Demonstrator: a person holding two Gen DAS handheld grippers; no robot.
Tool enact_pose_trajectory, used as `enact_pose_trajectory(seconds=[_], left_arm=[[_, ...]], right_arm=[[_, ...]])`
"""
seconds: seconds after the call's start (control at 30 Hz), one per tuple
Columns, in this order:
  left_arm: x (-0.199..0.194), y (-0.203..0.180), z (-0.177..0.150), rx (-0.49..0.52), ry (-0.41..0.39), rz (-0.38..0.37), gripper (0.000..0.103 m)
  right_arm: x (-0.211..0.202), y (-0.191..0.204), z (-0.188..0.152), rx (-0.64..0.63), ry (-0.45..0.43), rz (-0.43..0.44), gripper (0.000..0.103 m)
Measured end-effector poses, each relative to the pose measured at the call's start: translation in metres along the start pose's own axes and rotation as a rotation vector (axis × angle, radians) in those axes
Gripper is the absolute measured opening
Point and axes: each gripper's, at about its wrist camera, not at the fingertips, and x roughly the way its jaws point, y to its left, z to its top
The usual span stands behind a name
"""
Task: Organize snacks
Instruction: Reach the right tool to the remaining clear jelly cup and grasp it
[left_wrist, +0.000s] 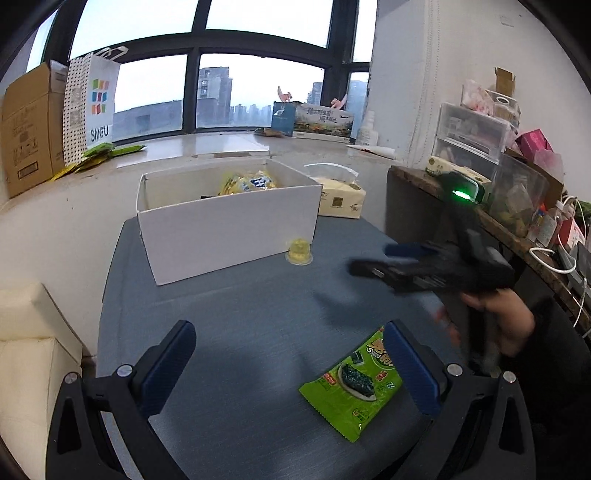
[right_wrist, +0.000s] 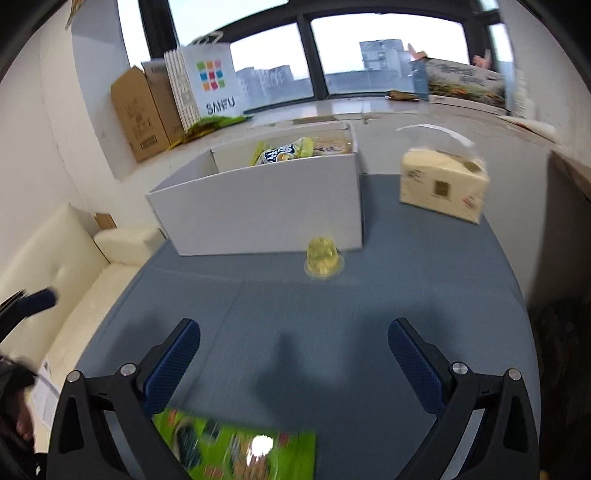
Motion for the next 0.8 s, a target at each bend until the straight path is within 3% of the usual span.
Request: enact_pose_trajectory(seconds=[0.27, 0.43, 0.47, 0.5, 0.53, 0.6, 0.8], left_arm=[[0.003, 0.012, -0.003, -0.032, 0.017, 0.035, 0.103], [0.005, 0.020, -0.005, -0.055, 0.025, 0.033, 0.103], [0.006, 0.021, -0.006, -0.057, 0.029, 0.032, 0.103], [0.006, 0.022, -0.007, -0.060, 0.030, 0.034, 0.103], [0.006, 0.023, -0.007, -0.062, 0.033, 0.035, 0.103], [0.007, 0.024, -0.007, -0.066, 0.037, 0.037, 0.103], [0.009, 0.025, -0.006, -0.070, 0.040, 0.027, 0.103]], right_arm=[[0.087, 0.000, 0.045, -0.084, 0.091, -0.139, 0.103], [0.119, -0.005, 0.052, -0.066, 0.143, -0.141, 0.102], [0.123, -0.007, 0.051, -0.052, 0.148, -0.135, 0.099], [0.126, -0.008, 0.051, -0.043, 0.152, -0.119, 0.075], [0.130, -0.009, 0.049, -0.043, 0.170, -0.111, 0.039], [0.133, -0.009, 0.047, -0.057, 0.180, -0.131, 0.038], [0.106, -0.011, 0.040, -0.038, 0.136, -0.081, 0.038]])
